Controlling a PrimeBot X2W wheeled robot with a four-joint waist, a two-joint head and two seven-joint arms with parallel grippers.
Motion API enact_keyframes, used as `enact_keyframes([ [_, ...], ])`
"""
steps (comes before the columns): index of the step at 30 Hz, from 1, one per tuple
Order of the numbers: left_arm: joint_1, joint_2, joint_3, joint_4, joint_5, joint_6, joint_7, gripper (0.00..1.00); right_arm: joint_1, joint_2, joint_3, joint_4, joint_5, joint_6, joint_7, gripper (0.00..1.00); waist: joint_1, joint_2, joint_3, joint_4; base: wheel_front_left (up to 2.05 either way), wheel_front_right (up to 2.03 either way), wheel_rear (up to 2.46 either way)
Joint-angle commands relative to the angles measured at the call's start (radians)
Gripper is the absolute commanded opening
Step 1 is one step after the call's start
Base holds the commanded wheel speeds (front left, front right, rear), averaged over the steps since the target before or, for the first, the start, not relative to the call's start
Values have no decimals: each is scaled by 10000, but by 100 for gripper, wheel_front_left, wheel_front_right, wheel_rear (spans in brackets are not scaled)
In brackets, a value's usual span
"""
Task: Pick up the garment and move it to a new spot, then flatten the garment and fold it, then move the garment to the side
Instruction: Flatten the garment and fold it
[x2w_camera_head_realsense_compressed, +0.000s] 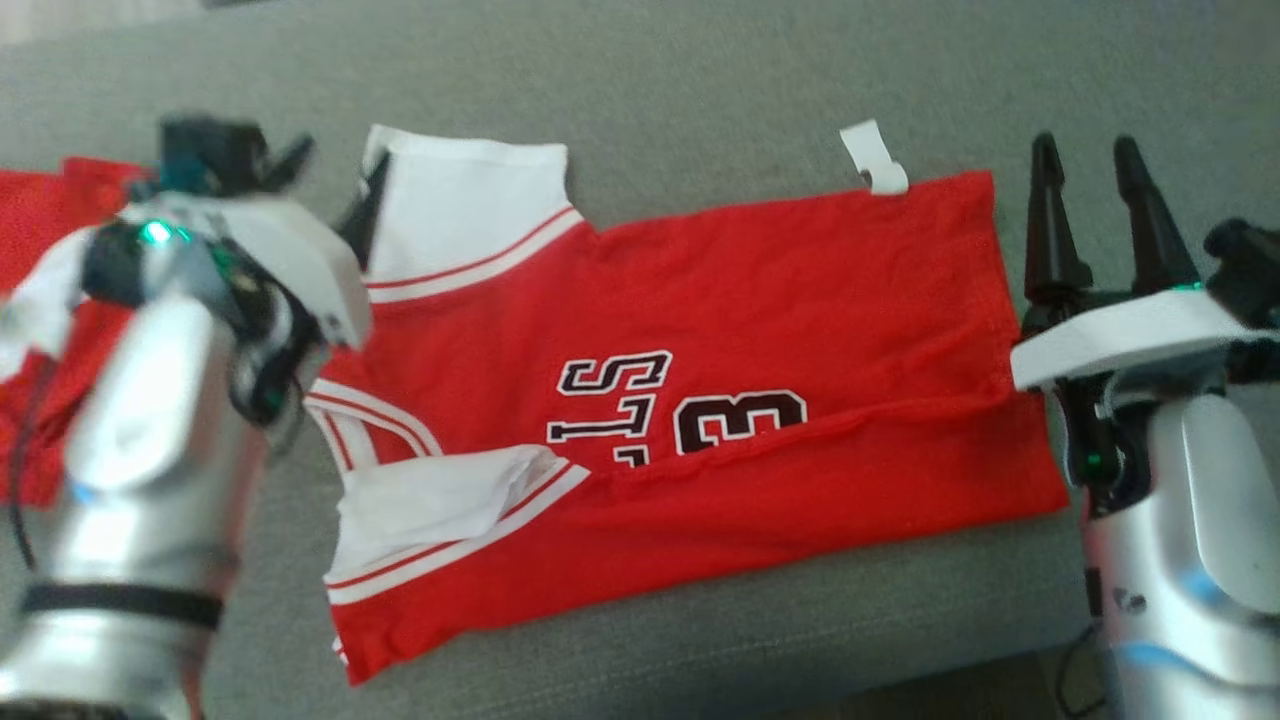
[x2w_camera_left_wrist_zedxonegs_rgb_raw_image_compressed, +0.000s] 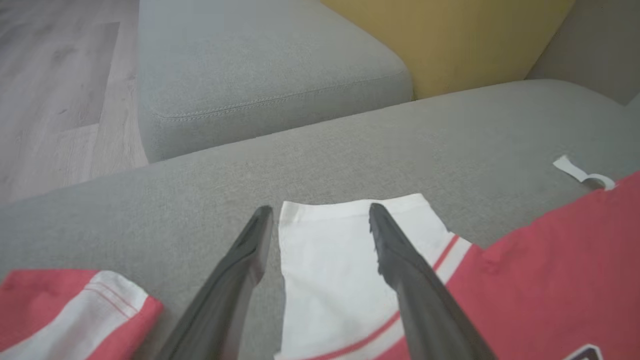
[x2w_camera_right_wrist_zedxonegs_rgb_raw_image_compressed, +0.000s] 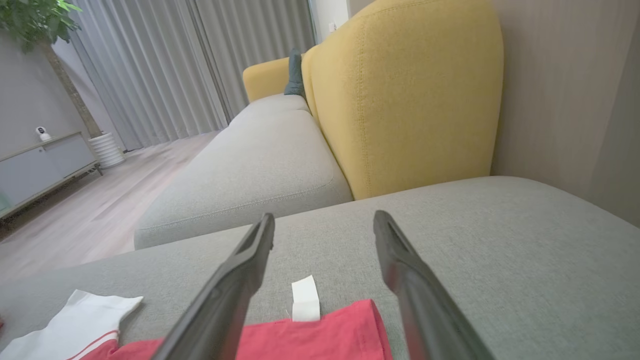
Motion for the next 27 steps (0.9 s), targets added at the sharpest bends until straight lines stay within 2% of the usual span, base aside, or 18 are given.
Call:
enact_keyframes([
  [1, -645, 492, 186, -119, -167, -35, 139, 100, -359, -47, 293, -278, 21, -9, -132, 100, -1, 0, 478, -382, 0, 0, 0],
  [3, -1267, 673, -280, 326, -654, -40, 606, 100, -496, -44, 382, -200, 71, -9, -217, 100, -1, 0, 707, -495, 0, 0, 0],
  [8, -2598, 1535, -1521, 1158, -1439, -43, 1621, 100, -840, -40, 594, -182, 142, -9, -395, 100, -1, 0, 1310, -786, 0, 0, 0],
  [13, -3396, 2182, -2524, 1896, -1443, -44, 1698, 100, -1101, -38, 514, -1, 78, -9, -612, 100, -1, 0, 1604, -979, 0, 0, 0],
  [27, -3944, 2211, -4161, 3077, -2842, -45, 1633, 100, -1195, -36, 500, 207, 64, -9, -779, 100, -1, 0, 1788, -1116, 0, 0, 0],
])
